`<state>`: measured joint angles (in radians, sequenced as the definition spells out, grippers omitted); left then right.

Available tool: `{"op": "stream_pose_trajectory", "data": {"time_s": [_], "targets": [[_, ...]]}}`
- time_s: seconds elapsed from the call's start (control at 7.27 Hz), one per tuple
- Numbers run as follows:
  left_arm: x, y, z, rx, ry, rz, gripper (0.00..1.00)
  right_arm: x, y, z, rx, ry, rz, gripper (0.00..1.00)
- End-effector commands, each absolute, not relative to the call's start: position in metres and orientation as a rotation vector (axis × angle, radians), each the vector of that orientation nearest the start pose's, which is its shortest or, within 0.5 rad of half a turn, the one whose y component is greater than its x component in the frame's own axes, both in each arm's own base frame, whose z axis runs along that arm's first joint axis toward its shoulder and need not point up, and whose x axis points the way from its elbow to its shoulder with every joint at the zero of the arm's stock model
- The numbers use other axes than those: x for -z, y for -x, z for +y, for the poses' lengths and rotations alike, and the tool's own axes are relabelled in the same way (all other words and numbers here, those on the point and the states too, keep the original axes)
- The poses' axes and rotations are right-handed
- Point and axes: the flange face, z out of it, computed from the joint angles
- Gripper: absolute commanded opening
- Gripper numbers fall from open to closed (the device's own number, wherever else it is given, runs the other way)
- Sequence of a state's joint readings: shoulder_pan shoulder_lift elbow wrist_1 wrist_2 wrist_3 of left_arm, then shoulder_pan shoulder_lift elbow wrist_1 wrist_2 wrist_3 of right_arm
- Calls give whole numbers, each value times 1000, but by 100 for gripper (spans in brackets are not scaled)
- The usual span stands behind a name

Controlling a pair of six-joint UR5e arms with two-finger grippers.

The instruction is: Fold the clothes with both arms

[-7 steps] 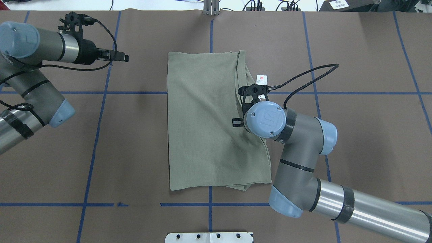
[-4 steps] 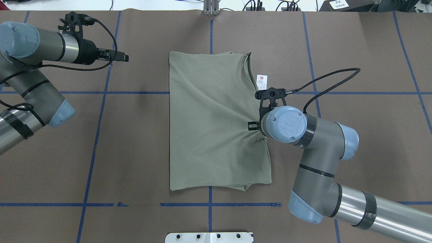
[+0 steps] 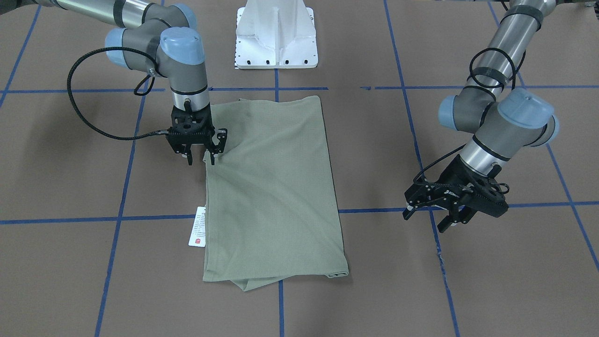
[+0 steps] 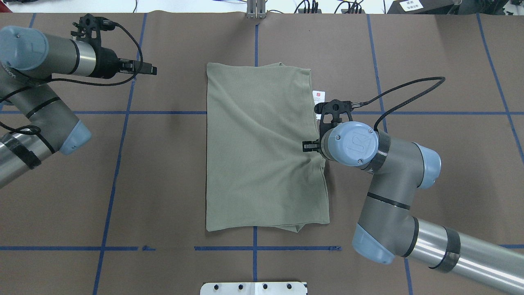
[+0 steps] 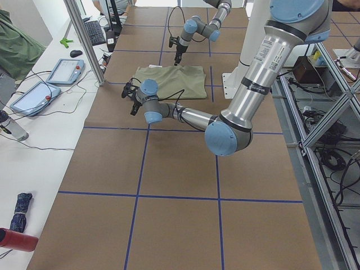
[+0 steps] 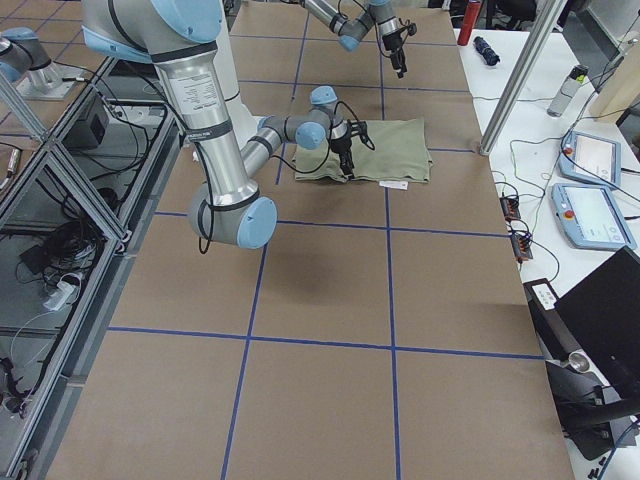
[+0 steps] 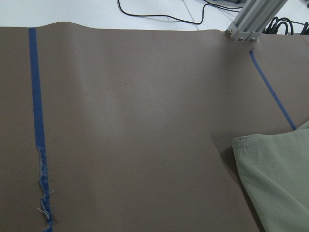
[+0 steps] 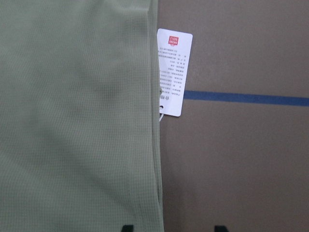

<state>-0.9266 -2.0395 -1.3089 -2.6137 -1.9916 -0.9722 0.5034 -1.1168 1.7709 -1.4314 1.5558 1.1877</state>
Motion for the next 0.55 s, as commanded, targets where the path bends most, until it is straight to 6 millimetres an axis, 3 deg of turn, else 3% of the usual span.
{"op": "stream_pose_trajectory", "data": {"time_s": [0.0,0.14,0.28,0.41], "targets": [[-353,-343,-595,95,-554,1225,100,-283,472,-433,-156,-373,-902,100],[-347,-359,-556,112,-498,1274,100,-288,463,-427,-259,-352,-1016,100],[-328,-362,-516,135,-459,1330,100,-295,445,-413,-376,-303,-1081,100],[-326,-371,-454,171,-425,1368,100,-303,426,-385,-465,-242,-1107,100]]}}
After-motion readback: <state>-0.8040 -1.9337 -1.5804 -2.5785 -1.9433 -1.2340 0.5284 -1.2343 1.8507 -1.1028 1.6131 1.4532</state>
